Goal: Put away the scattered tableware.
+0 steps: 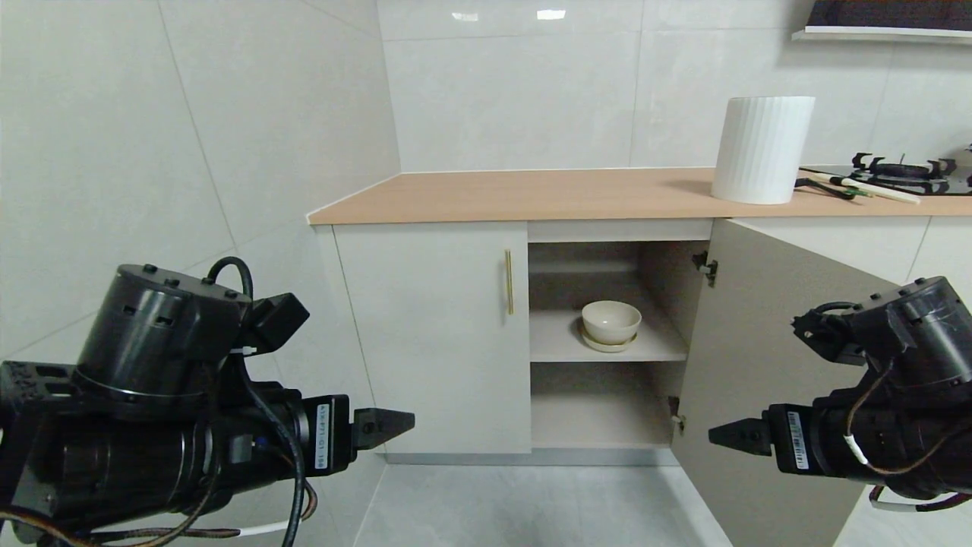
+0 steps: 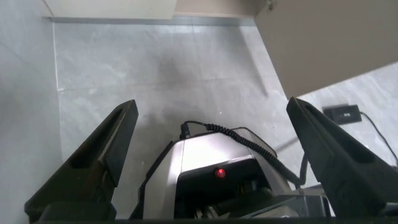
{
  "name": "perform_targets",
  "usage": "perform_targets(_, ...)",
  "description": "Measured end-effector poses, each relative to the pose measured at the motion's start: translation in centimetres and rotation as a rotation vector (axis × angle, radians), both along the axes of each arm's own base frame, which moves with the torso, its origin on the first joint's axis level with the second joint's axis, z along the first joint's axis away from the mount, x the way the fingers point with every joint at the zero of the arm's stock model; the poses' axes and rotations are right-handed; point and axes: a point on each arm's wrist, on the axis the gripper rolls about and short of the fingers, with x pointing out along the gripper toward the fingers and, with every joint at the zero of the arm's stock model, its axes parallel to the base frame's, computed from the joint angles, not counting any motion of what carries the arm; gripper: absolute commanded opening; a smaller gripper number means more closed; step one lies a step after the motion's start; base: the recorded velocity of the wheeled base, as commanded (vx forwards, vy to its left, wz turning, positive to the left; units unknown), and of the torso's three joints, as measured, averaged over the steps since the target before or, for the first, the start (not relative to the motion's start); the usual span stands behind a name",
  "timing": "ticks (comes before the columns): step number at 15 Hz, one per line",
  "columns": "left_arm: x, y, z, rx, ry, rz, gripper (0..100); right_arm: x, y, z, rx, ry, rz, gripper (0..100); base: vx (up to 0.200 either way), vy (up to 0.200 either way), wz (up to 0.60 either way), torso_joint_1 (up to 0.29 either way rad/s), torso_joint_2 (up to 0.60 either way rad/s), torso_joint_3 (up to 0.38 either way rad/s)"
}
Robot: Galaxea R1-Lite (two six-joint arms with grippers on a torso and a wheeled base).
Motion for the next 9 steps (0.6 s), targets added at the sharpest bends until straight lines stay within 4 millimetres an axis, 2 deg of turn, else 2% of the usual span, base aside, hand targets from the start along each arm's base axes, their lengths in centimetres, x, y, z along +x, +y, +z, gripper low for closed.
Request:
perform_targets(5, 0.05, -0.03, -0.08, 0.006, 0.001, 0.004, 100, -0.06, -0.08, 0.01, -0.016, -0.004, -0.011, 100, 0.0, 0.0, 0.0, 0.0, 0.0, 0.0)
perform_targets(9, 0.22, -0.08, -0.26, 0.024, -0.002, 0.022, 100, -0.82, -0.51, 0.1, -0.082, 0.071, 0.004, 100, 0.0, -0.2, 0.0, 0.002, 0.01, 0.001)
